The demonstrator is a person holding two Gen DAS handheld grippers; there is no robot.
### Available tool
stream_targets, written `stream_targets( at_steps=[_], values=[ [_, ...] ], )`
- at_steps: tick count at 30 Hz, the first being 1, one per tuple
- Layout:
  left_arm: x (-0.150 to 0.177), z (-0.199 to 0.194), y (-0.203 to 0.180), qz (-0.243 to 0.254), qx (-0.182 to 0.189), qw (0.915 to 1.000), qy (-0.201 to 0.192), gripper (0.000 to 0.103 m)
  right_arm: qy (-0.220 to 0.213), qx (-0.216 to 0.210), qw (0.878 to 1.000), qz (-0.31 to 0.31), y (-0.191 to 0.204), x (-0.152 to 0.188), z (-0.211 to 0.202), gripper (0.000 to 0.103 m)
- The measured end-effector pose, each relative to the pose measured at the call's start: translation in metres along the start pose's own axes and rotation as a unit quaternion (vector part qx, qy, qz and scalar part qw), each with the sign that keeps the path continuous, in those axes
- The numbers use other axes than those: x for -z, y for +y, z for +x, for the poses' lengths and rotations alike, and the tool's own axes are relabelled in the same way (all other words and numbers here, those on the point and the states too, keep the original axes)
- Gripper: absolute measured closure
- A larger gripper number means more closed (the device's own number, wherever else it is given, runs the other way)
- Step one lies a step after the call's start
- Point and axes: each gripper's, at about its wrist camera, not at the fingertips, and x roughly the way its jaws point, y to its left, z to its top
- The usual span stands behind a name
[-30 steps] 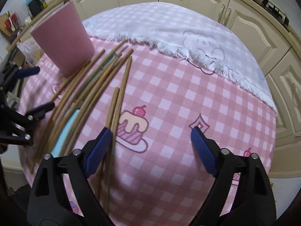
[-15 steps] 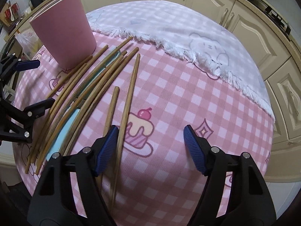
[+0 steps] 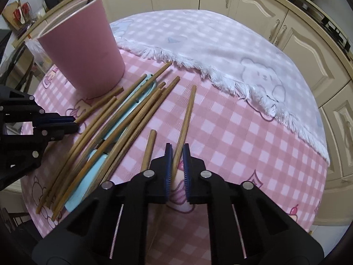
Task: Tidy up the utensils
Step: 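Lift both held chopsticks upright above the pink cup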
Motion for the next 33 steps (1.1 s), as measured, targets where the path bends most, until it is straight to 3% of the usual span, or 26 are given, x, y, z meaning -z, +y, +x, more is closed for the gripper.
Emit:
stream_targets(
  at_steps=[7,16,20,24,29,33],
  values=[
    [0.020,-0.019,0.003,-0.028,-0.007,0.9990,-0.033,0.099,-0.056,-0.083,0.992,0.072,-0.034,0.015,-0.030,0.097],
    [0.034,-0.069,-0.001,-0.049,-0.005,0.9887,-0.141,0.099,-0.129,-0.126,0.978,0.103,-0.048,0.022,-0.070,0.097],
    [0.037,-0.093,-0.004,-0.052,-0.005,0.9780,-0.202,0.099,-0.160,-0.140,0.972,0.102,-0.045,0.024,-0.086,0.097],
    [0.039,-0.118,-0.001,-0.068,-0.004,0.9615,-0.266,0.099,-0.194,-0.156,0.964,0.098,-0.044,0.021,-0.105,0.097],
    [0.038,-0.141,0.014,-0.114,-0.013,0.9384,-0.326,0.099,-0.233,-0.167,0.954,0.085,-0.038,0.011,-0.123,0.097],
    [0.034,-0.151,0.025,-0.139,-0.016,0.9248,-0.354,0.099,-0.247,-0.172,0.951,0.077,-0.033,0.002,-0.130,0.097]
  ],
)
